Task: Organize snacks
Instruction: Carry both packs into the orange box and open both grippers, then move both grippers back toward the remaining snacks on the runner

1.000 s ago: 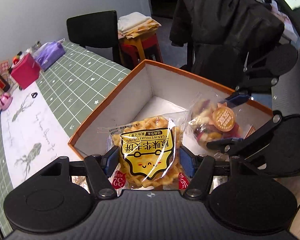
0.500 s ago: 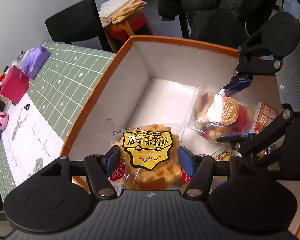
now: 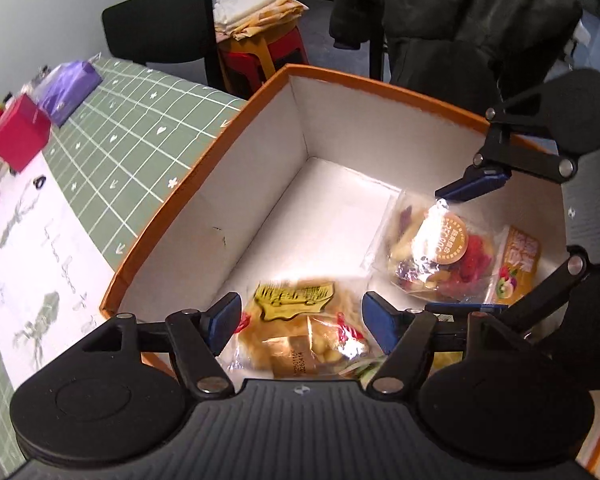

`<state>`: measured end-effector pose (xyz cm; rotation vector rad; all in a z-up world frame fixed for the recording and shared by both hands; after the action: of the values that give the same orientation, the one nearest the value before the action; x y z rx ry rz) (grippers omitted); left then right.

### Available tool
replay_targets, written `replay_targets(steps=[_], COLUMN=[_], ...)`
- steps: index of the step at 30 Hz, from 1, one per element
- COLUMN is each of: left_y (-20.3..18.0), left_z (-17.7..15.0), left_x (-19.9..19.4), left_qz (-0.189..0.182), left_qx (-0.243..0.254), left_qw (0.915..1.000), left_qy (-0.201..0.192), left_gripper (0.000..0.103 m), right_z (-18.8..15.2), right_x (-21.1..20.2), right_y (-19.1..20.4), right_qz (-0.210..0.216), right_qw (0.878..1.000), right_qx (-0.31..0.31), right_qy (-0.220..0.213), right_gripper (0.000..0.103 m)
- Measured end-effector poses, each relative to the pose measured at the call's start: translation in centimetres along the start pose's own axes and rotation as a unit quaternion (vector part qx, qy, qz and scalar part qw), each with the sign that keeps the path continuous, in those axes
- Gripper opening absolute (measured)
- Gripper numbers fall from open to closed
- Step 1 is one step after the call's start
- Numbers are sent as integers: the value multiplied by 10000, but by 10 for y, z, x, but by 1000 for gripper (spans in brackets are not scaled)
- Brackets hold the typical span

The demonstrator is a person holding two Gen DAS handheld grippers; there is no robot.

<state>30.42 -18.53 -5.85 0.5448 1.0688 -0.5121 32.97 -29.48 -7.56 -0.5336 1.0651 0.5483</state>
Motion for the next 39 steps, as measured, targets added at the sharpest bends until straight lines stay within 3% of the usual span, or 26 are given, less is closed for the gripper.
replay_targets(steps=[5, 8, 14, 19, 30, 39], left_y=[5, 6, 5, 4, 7, 31], left_z=[-1, -2, -10, -19, -49, -95], left_x=[-11, -15, -26, -40, -80, -114], left_qz=[-14, 43, 121, 190, 370, 661], left_qx=[-190, -212, -222, -250, -250, -389], left_qw=[9998, 9998, 9996, 9995, 9989, 9968], left_qy=[15, -4, -84, -94, -122, -224], left_gripper=[71, 66, 66, 66, 66, 71], right_z=[0, -1, -8, -9, 7, 32], right_x=[-9, -12, 1, -2, -58, -97], right_y=[-5, -3, 7, 11, 37, 78], right_qz=[-92, -134, -212, -301, -76, 413], right_qw=[10000, 9998, 9988, 9986, 9995, 9956], right_qx=[0, -98, -280, -265, -135, 1], right_qy=[-35, 62, 337, 335, -271, -841], right_gripper=[63, 45, 33, 33, 36, 51])
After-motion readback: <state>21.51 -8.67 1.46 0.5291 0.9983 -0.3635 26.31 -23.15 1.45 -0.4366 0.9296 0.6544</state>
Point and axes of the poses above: each gripper's, at about its wrist camera, not at the fingertips, and x roughly the way its jaws point, y to its left, z to its top, the point moved 2 cm from there along x, roughly the way its jaws point, and after that the axes turned 1 degree about y, right-handed, at the moved point
